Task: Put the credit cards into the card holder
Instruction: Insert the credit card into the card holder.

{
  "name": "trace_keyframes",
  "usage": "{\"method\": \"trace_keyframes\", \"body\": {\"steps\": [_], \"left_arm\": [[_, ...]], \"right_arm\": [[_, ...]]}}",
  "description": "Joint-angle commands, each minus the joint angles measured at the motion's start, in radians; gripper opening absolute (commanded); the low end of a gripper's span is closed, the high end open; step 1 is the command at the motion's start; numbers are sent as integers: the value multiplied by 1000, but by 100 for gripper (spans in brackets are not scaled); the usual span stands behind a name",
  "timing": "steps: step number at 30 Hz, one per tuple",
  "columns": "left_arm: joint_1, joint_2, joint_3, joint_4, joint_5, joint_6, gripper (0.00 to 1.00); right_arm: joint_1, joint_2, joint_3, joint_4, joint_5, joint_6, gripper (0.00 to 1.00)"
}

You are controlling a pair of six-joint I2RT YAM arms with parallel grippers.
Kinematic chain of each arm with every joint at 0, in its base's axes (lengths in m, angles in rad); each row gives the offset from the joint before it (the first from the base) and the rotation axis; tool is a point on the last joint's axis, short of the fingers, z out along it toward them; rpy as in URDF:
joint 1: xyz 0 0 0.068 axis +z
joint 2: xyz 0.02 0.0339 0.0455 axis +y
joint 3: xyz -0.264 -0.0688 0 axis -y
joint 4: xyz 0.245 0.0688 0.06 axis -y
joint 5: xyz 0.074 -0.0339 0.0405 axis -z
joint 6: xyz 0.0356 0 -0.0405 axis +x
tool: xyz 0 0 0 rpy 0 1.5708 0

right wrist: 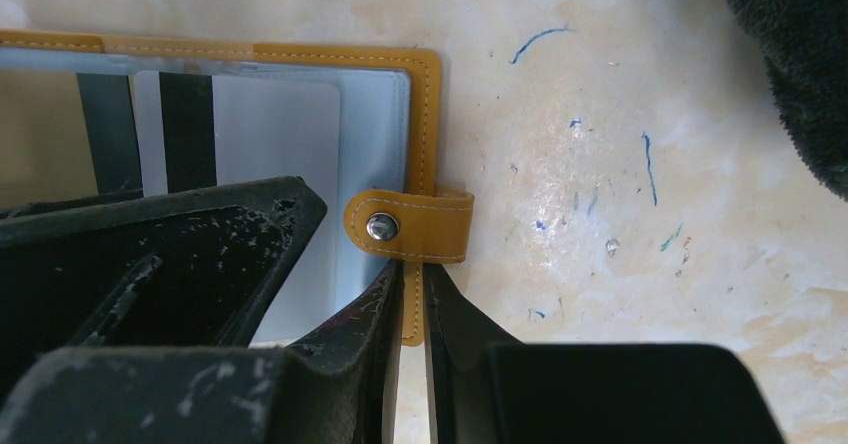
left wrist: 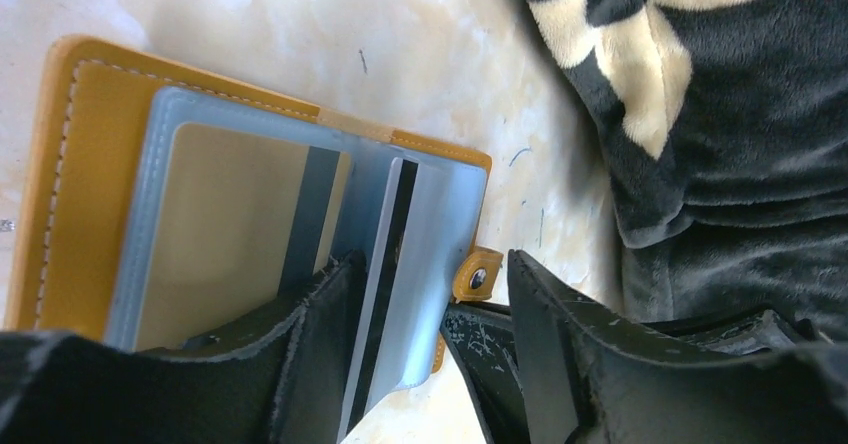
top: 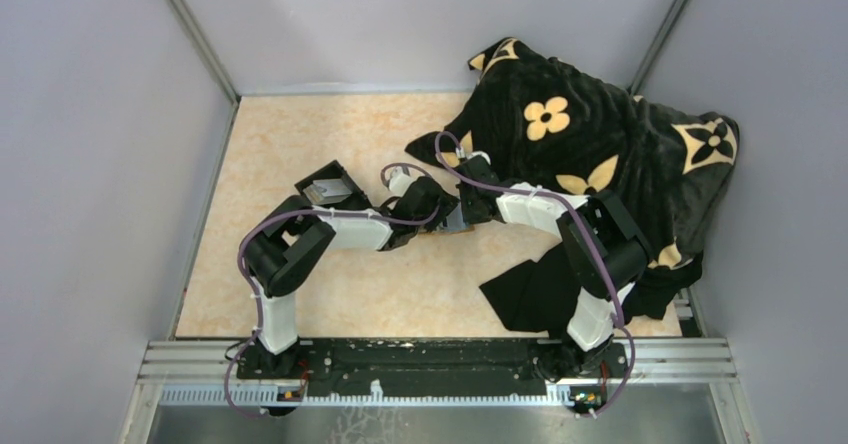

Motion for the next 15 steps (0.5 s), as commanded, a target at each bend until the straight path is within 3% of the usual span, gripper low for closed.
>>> {"method": "trace_keyframes", "body": {"steps": [1, 15], "left_arm": [[0, 97, -62, -374, 51, 100, 66], [3, 196, 7, -496, 58, 195, 72]], "right_arm": [[49, -36, 9, 54, -125, 49, 13], [49, -45, 8, 87, -166, 63, 12]]}}
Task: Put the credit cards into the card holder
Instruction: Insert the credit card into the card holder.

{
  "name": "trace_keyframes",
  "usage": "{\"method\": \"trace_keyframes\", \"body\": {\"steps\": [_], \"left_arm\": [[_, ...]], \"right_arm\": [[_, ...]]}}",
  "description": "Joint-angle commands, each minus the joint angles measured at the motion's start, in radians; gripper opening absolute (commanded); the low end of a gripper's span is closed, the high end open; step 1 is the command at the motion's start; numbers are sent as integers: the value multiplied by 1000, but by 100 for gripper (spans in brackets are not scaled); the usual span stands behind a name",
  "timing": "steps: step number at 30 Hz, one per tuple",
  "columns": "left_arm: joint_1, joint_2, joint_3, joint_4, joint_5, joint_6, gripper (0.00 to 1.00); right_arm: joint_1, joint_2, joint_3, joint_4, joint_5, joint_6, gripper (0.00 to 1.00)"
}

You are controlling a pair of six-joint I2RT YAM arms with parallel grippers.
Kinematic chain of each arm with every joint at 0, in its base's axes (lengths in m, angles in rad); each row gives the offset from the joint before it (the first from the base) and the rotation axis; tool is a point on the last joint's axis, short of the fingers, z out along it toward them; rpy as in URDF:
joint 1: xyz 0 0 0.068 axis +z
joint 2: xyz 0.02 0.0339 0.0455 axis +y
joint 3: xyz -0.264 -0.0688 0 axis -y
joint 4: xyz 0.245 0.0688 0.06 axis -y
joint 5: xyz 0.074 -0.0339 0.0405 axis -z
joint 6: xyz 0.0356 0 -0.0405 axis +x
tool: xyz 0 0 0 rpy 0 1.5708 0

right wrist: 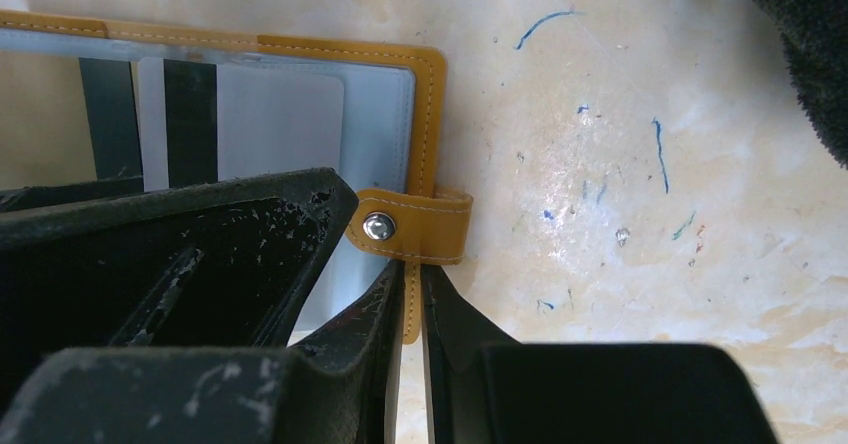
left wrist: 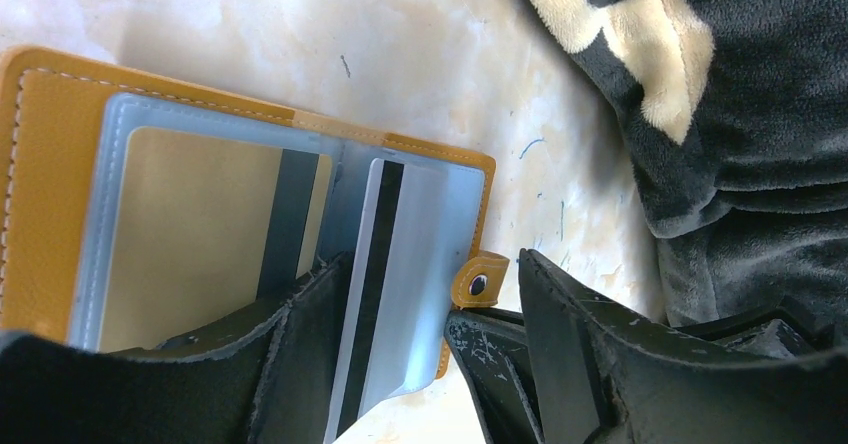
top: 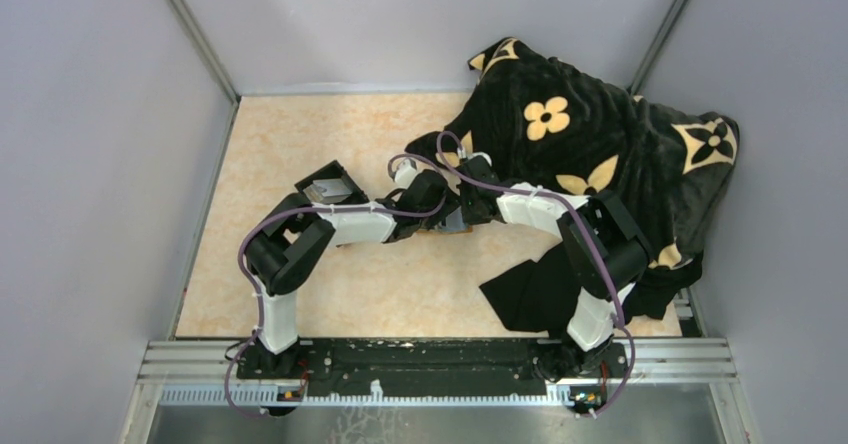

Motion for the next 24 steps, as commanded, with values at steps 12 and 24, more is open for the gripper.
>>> {"method": "trace_keyframes", "body": {"steps": [12, 24], "left_arm": [[-2, 229, -41, -356, 145, 192, 79], [-1, 147, -60, -418, 46, 185, 84]], "right_arm": [[46, -51, -19, 192, -229, 68, 12], [45, -21, -20, 191, -217, 71, 11]]}}
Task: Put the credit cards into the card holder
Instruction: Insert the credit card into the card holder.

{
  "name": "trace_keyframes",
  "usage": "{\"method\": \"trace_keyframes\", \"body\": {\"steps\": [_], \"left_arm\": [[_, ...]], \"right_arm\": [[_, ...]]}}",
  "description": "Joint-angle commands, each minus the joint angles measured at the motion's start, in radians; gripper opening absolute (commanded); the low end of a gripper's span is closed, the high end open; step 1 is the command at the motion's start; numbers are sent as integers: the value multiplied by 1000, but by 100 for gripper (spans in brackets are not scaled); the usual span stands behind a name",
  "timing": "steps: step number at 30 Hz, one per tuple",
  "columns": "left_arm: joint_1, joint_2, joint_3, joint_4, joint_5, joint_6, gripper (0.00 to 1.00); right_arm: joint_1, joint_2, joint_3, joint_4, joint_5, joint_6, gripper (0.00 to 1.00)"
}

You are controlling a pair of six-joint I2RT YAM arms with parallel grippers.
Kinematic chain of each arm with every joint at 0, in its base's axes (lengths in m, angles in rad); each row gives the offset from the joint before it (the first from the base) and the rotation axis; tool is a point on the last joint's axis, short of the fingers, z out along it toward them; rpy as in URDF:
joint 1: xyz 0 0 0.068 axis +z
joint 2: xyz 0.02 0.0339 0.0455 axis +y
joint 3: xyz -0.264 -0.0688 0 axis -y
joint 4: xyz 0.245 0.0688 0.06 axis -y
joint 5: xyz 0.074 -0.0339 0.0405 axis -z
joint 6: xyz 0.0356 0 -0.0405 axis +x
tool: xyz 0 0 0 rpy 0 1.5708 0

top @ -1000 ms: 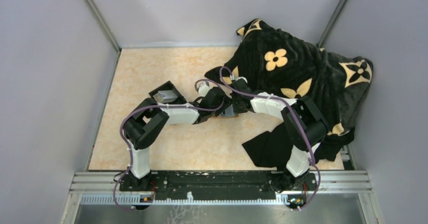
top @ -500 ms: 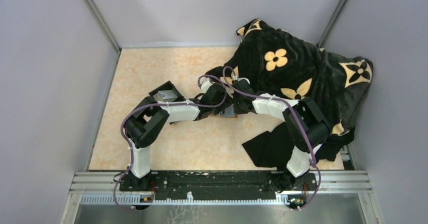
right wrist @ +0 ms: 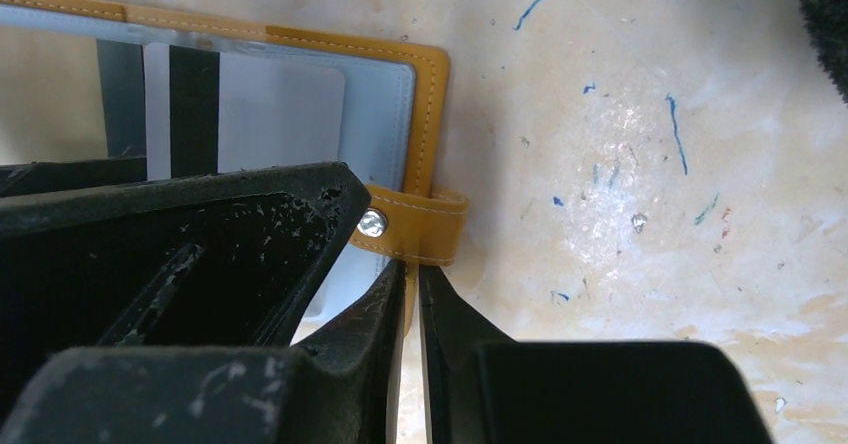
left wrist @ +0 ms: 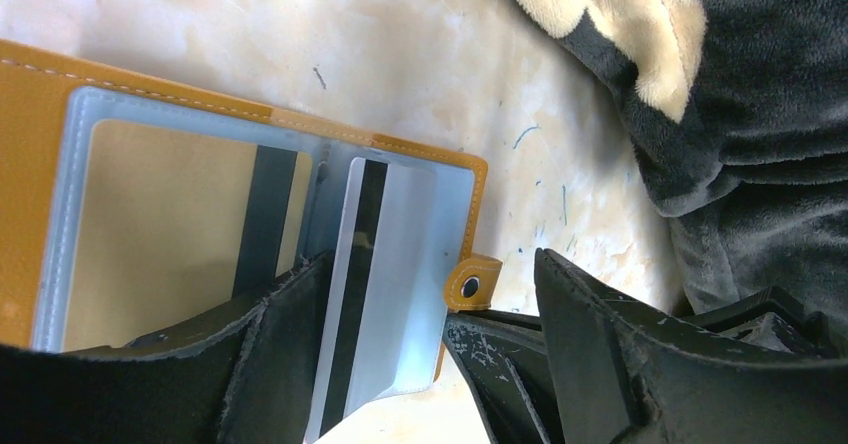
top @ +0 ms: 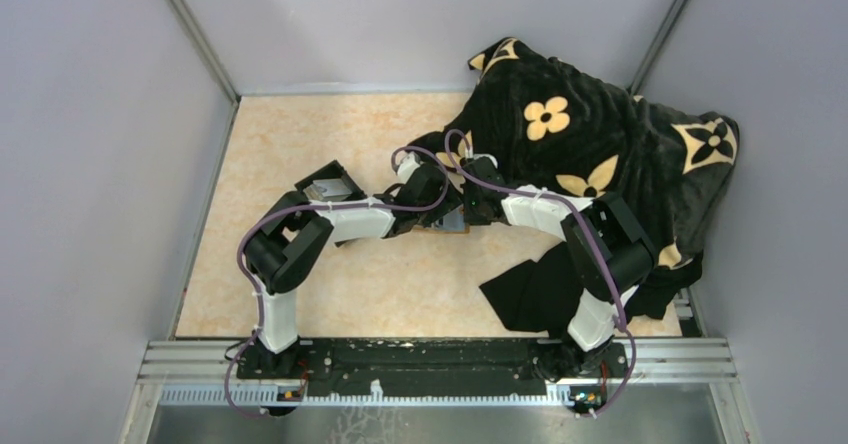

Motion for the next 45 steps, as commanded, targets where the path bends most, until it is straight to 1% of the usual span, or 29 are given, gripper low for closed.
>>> {"method": "trace_keyframes", "body": {"steps": [1, 8, 15, 20, 24, 28, 29, 35, 38, 43, 45], "left_arm": [[-22, 133, -85, -407, -34, 83, 84], [-23, 108, -89, -434, -58, 76, 88], [-20, 103, -71, -480, -90, 93, 93], [-18, 101, -66, -492, -100, 109, 94], [-17, 117, -42, -526, -108, 123, 97], [-17, 114, -48, -523, -109, 122, 98], [-17, 111, -54, -517, -105, 119, 98], [-9, 90, -94, -439, -44, 104, 98], [-2, 66, -133, -376, -2, 95, 98], [11, 42, -198, -275, 60, 89, 98], [19, 33, -223, -228, 86, 84, 96]], "right_arm": [[64, 3, 21, 157, -168, 4, 11], [61, 16, 29, 161, -174, 6, 11], [56, 28, 18, 177, -186, 10, 11], [57, 30, 21, 189, -201, 9, 10], [57, 2, 14, 203, -211, 3, 10], [58, -42, -2, 226, -236, -6, 10], [62, -55, -6, 233, -243, -9, 12], [83, -126, -23, 278, -281, -10, 31], [98, -135, -16, 284, -280, -11, 37], [128, -115, 11, 279, -283, -16, 42], [142, -103, 20, 279, -282, -17, 45]]}}
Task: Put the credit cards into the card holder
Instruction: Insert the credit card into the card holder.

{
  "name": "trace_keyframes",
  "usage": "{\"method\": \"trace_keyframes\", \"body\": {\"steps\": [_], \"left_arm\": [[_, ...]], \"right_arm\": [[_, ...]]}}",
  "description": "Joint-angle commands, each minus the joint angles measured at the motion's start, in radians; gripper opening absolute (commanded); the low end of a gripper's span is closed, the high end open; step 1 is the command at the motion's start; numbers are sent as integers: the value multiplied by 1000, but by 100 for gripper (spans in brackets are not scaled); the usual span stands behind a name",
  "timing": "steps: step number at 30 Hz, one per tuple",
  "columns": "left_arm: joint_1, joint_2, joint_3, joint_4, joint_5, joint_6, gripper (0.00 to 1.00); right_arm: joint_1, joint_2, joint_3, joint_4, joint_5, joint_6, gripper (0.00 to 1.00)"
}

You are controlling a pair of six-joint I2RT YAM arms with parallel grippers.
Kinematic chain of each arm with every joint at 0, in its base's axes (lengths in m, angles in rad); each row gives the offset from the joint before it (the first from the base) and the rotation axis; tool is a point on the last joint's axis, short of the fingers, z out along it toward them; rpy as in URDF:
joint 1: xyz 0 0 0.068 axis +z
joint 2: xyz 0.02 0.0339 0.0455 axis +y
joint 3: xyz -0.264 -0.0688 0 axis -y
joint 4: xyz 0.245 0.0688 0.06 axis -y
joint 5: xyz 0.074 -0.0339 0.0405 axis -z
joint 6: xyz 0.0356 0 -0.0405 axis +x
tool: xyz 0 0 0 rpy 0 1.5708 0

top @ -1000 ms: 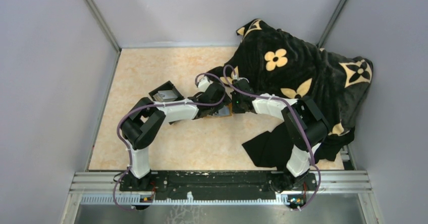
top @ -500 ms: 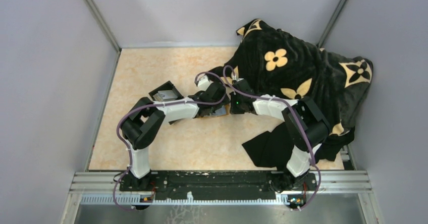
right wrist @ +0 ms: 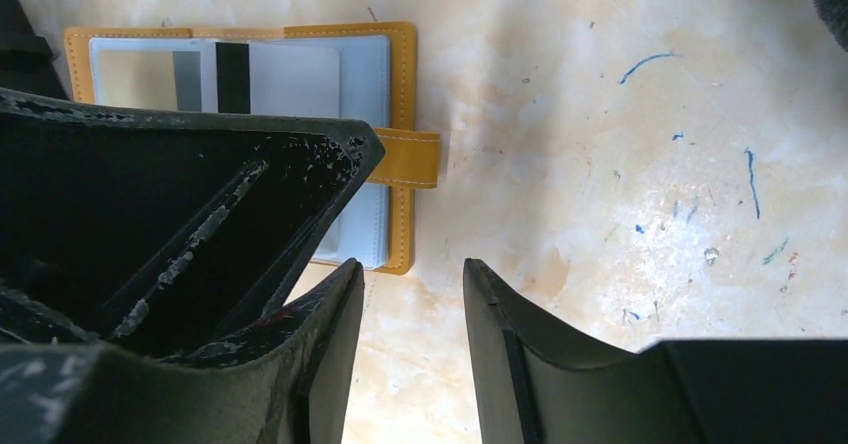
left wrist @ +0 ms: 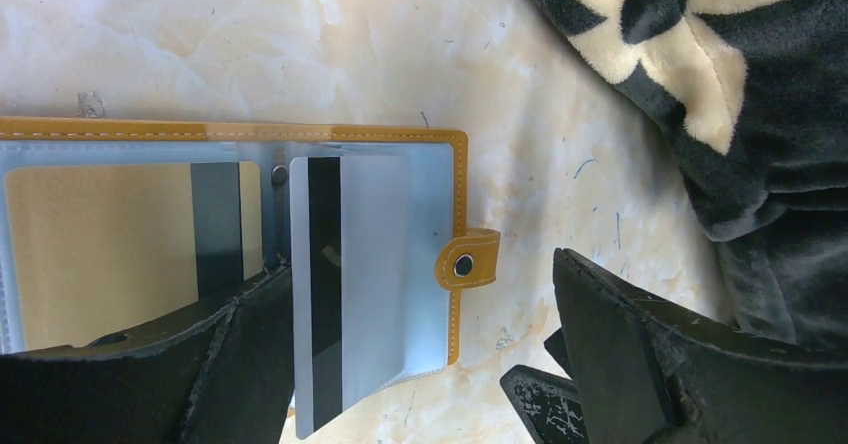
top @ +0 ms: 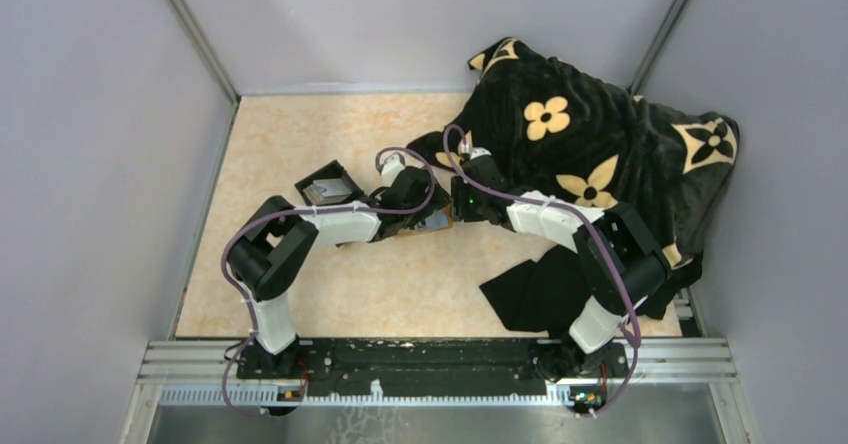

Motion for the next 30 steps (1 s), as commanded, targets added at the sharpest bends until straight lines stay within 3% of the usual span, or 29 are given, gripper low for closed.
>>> {"method": "trace_keyframes", "body": {"steps": [1, 19, 27, 30], "left_arm": [[-8, 120, -141, -199, 173, 10, 95], [44, 104, -266, 19, 346, 23, 76], [78, 93, -321, 95, 414, 46, 59], [94, 87, -347, 140, 444, 48, 66]], "right_arm": [[133, -10, 77, 146, -195, -9, 47], [236, 163, 242, 109, -184, -30, 64], [264, 204, 306, 90, -193, -40, 65], [276, 208, 328, 71, -183, -49, 65]]}}
